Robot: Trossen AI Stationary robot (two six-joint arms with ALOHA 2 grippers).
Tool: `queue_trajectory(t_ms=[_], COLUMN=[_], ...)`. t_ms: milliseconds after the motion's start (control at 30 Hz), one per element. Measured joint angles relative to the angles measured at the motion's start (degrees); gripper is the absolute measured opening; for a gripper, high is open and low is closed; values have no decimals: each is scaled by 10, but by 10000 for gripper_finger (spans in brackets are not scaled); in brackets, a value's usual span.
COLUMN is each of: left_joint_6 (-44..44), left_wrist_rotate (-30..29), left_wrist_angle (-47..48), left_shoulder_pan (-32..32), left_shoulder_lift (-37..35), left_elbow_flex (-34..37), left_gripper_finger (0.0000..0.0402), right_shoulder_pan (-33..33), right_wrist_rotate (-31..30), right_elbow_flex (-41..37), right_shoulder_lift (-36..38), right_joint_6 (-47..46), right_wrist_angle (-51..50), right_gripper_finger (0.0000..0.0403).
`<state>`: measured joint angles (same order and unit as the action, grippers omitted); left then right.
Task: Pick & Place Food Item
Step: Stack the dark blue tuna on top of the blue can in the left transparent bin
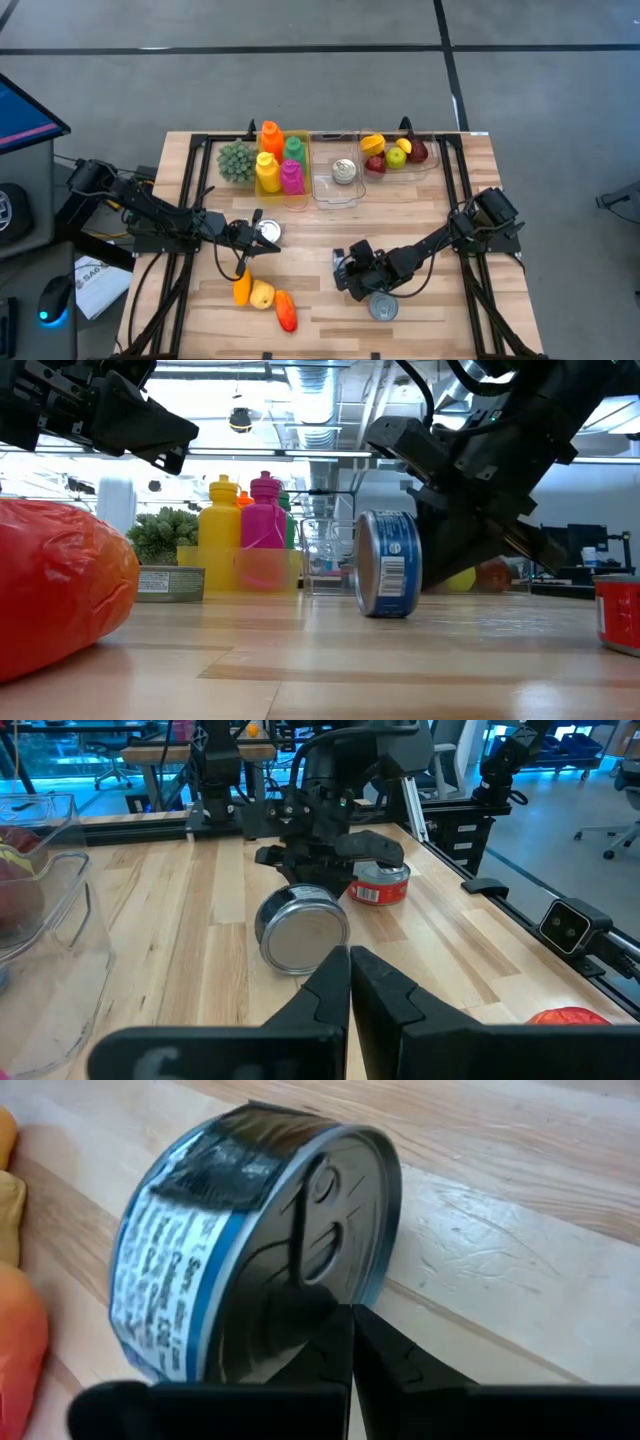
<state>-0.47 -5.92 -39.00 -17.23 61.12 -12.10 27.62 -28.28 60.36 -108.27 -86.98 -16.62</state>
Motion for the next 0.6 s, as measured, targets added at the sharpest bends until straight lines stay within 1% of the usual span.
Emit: queue_trajectory(t_ms=[600], left_joint_6=[0], left_wrist_rotate=[0], left_wrist_angle=[0], left_shoulder_pan=[0], left_shoulder_lift=[0], left_elbow_flex=[0], left_gripper_finger=[2], right_shoulder_pan=[0], right_wrist_rotate=[-3], right_elbow_flex=[1], right_shoulder_lift=[2], right_joint_6=[5], right_wrist_angle=[-4], right_gripper_finger=[0])
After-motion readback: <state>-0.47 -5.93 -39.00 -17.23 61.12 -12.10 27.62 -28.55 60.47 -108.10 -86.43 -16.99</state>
